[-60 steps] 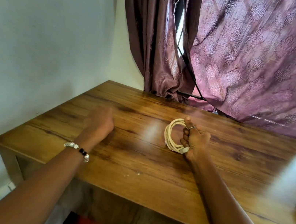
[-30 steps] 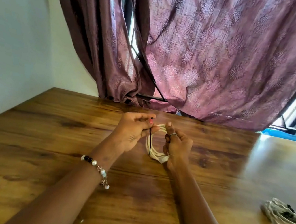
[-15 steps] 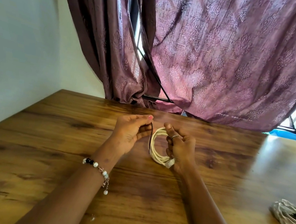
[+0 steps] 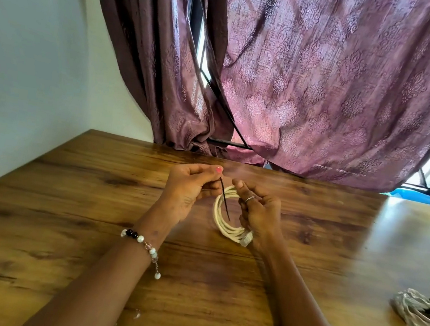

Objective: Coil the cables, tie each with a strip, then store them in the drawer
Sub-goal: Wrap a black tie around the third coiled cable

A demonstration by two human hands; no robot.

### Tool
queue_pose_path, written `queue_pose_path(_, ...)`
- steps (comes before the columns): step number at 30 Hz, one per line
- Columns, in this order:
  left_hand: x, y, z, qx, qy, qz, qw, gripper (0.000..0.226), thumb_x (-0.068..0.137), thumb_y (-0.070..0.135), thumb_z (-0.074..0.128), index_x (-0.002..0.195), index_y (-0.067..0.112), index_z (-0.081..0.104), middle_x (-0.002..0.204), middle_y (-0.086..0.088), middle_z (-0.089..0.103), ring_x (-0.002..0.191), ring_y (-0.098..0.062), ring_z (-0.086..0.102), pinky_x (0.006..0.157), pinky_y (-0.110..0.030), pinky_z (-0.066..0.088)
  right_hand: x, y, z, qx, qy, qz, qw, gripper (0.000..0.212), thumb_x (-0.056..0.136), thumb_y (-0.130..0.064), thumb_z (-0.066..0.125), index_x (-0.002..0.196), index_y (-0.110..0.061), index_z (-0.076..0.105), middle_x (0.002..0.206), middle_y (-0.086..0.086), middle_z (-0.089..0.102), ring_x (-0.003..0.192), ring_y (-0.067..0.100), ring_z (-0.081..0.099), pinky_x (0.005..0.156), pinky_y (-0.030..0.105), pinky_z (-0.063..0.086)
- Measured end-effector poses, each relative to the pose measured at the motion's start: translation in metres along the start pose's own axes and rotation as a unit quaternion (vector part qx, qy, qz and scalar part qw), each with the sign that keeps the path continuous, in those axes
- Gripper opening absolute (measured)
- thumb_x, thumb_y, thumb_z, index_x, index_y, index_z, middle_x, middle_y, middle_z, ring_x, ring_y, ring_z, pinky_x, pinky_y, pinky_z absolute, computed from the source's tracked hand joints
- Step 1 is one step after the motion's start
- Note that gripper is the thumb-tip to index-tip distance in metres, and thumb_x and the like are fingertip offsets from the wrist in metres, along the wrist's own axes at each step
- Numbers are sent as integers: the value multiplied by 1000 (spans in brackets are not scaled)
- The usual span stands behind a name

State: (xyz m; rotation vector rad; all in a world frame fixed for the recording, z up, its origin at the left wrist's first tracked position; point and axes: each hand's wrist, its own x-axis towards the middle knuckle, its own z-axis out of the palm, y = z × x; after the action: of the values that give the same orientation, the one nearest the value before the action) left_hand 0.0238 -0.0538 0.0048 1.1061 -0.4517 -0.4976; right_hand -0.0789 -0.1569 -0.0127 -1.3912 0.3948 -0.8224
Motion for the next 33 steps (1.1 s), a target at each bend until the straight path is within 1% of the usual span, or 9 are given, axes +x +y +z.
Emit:
queue_pose_path(3,1,-2,-1,47,1,10,999,14,77,15,76,89,7,75,80,-9,73,66,-14,62,56,-24,52,-6,-5,4,-22,-19,-38,999,20,90,-9,62,102,5,68,42,-13,52,33,-1,43,37,8,32)
queue_pose_path(5,0,-3,0,56,-6,13,998,13,77,15,76,89,10,75,80,-7,74,71,-17,62,60,-27,49,-9,-9,7,-37,-44,-58,997,20,90,-5,61,104,7,67,43,-15,54,36,-3,49,39,6,35)
queue_pose_path(11,-1,-4,0,53,-16,22,998,12,77,16,76,89,15,77,85,-10,74,81,-25,61,66,-32,49,-14,-14,7,-65,-84,-94,990,18,88,-1,61,98,12,67,46,-13,59,36,-3,49,40,5,34)
queue_pose_path(16,-2,-5,1,45,-21,37,998,13,77,12,75,89,11,76,80,-10,73,78,-26,60,62,-28,49,-14,-14,7,-52,-91,-80,991,17,87,2,62,98,15,66,51,-11,63,37,-3,51,40,5,35)
queue_pose_path(20,-1,-6,2,23,-3,42,999,9,80,8,72,88,11,75,78,-8,73,71,-19,63,61,-27,52,-15,-13,11,-29,-94,-44,994,16,88,2,61,98,13,66,56,-7,66,42,-3,54,41,6,37)
queue_pose_path(24,1,-5,1,-18,28,39,999,7,81,8,71,84,14,75,77,-3,74,69,-14,60,58,-27,48,-15,-14,12,-27,-100,-16,994,15,90,4,57,100,12,65,42,-11,55,33,-2,47,37,6,33)
queue_pose_path(27,1,-4,0,-39,44,44,997,7,80,8,72,83,14,75,74,0,73,63,-8,52,49,-21,45,-13,-12,11,-31,-97,-4,995,15,90,0,59,99,10,66,41,-12,52,29,0,40,35,8,29)
queue_pose_path(30,1,-3,1,-58,59,44,996,7,81,7,70,84,12,74,71,2,72,56,-4,47,45,-17,42,-12,-12,11,-38,-95,6,995,17,90,2,58,104,10,65,41,-12,51,31,-1,41,36,8,30)
queue_pose_path(33,1,-1,1,-72,69,42,994,7,81,6,70,85,11,74,71,2,72,53,-3,46,43,-16,41,-9,-8,9,-47,-100,11,994,18,91,-2,59,103,8,67,41,-12,46,30,0,29,32,14,23)
